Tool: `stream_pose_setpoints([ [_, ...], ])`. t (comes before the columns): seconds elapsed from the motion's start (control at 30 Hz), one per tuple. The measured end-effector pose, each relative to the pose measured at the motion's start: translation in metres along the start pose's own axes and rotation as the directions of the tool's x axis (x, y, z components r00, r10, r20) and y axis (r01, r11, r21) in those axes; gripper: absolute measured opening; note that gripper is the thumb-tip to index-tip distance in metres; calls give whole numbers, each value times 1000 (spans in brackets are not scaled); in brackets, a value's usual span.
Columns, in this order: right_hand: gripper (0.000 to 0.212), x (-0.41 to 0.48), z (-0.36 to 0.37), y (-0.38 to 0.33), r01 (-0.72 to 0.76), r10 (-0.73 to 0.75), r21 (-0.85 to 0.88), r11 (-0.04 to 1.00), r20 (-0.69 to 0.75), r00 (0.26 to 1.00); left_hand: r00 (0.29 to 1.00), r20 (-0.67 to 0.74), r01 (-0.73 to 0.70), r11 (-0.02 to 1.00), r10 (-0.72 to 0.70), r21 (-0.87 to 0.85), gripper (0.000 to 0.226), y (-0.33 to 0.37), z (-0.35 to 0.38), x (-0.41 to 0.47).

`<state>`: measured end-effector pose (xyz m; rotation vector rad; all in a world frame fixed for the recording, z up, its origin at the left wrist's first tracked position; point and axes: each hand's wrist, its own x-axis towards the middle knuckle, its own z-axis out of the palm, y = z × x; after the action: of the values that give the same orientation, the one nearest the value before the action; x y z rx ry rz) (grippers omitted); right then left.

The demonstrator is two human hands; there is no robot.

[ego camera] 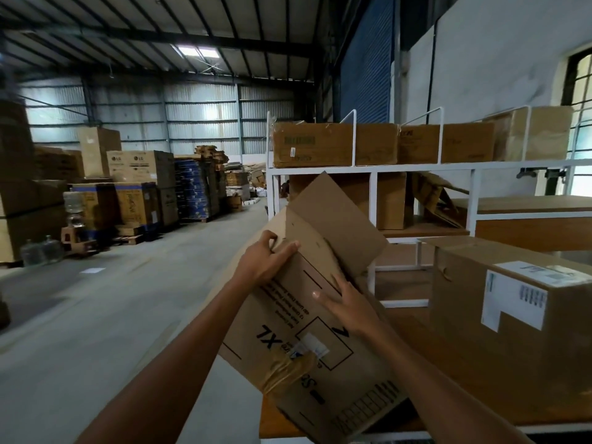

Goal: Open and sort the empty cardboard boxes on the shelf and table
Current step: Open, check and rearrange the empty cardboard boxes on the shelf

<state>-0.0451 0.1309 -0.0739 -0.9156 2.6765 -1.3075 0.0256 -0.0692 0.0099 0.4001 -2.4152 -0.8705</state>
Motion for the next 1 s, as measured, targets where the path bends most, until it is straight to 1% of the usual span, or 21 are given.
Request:
stream_pose_setpoints([
  [0.13, 96, -3, 10, 5, 0, 0, 4, 1000, 47, 999, 998, -37, 43, 997, -45, -64, 75, -20, -10, -7],
  [0.17, 98, -2, 11, 3, 9, -9, -8, 1000, 49, 999, 998, -39, 45, 996, -48, -81, 73, -23, -12, -10],
  [0.27, 111, 2, 15, 1, 34, -33, -25, 999, 58, 998, 998, -43, 48, 991, -54, -125, 74, -33, -17, -15],
  [0.3, 110, 3, 16, 0, 49, -47, -27, 998, 66, 997, 997, -46, 55, 990, -62, -131, 73, -36, -18, -16],
  [0.37, 100, 2, 19, -2, 91, -88, -41, 995, 68, 994, 996, -40, 76, 984, -84, -162, 71, -43, -20, -17],
  [0.43, 88, 2, 23, -3, 143, -140, -109, 984, 36, 990, 995, -16, 89, 975, -94, -205, 67, -49, -22, -22],
  [0.5, 82, 2, 28, -2, 175, -175, -186, 967, 17, 984, 992, -7, 119, 964, -124, -238, 65, -59, -25, -29],
  [0.6, 76, 0, 38, 3, 199, -196, -242, 950, 38, 980, 981, -17, 178, 937, -192, -301, 61, -84, -17, -46],
  [0.7, 70, -3, 53, 9, 199, -191, -287, 937, 56, 980, 967, -19, 228, 889, -256, -397, 43, -110, 6, -68],
  [0.77, 66, -8, 69, 14, 208, -195, -372, 905, 74, 978, 944, -15, 286, 840, -329, -461, 30, -129, 20, -82],
  [0.83, 64, -17, 87, 25, 238, -212, -482, 843, 109, 971, 908, -7, 360, 787, -419, -501, 25, -151, 37, -92],
  [0.9, 62, -27, 102, 35, 267, -219, -562, 783, 154, 964, 891, -4, 389, 771, -453, -504, 18, -169, 54, -101],
  [0.93, 61, -30, 106, 39, 274, -225, -586, 763, 156, 962, 892, -14, 380, 766, -451, -518, 18, -174, 60, -105],
  [1.0, 60, -33, 108, 40, 272, -248, -617, 738, 127, 960, 892, -45, 354, 755, -450, -552, 33, -176, 67, -105],
])
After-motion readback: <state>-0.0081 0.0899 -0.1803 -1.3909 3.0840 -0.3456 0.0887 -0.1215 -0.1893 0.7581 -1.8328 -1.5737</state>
